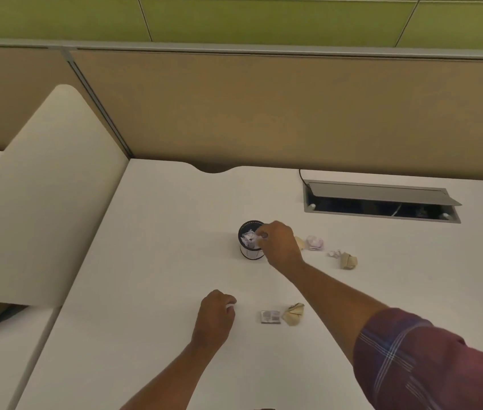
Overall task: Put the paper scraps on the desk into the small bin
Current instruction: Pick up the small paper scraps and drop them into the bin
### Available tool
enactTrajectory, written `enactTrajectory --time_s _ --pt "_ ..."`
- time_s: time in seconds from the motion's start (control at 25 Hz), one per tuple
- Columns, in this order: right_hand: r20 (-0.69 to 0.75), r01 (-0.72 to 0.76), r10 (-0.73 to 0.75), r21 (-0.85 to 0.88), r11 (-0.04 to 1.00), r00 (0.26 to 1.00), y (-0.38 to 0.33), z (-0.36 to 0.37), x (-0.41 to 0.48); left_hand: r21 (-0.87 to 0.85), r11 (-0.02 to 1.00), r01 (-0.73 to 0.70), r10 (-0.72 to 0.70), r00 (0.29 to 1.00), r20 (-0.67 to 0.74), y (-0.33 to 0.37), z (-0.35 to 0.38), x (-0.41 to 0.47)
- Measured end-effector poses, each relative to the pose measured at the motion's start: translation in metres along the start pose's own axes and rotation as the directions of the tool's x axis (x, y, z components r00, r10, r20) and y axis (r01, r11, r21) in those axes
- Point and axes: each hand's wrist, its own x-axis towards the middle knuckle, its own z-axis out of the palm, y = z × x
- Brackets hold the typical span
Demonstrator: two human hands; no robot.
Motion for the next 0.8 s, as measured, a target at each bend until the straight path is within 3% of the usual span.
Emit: enactTrajectory --time_s 0.28,0.4,0.56,0.8 --pt "0.156 0.142 -0.099 -0.294 0.945 0.983 -0.009 0.023 0.036 -0.056 0.998 -0.015 0.011 0.998 -0.068 -0.014 -0.025 0.027" --pt "0.128 0.223 -0.193 -0.292 0.930 0.973 0.001 0.030 0.029 -0.067 0.997 -0.033 0.026 0.995 -0.099 -0.012 -0.031 0.039" --pt "0.041 0.162 -0.156 -0.202 0.966 0.987 0.011 0.021 0.014 -0.089 0.995 -0.051 0.039 0.991 -0.131 0.000 -0.035 0.053" --pt "-0.047 0.144 -0.168 -0.329 0.933 0.985 0.042 0.003 -0.025 -0.112 0.985 -0.133 0.107 0.970 -0.217 0.043 -0.050 0.088"
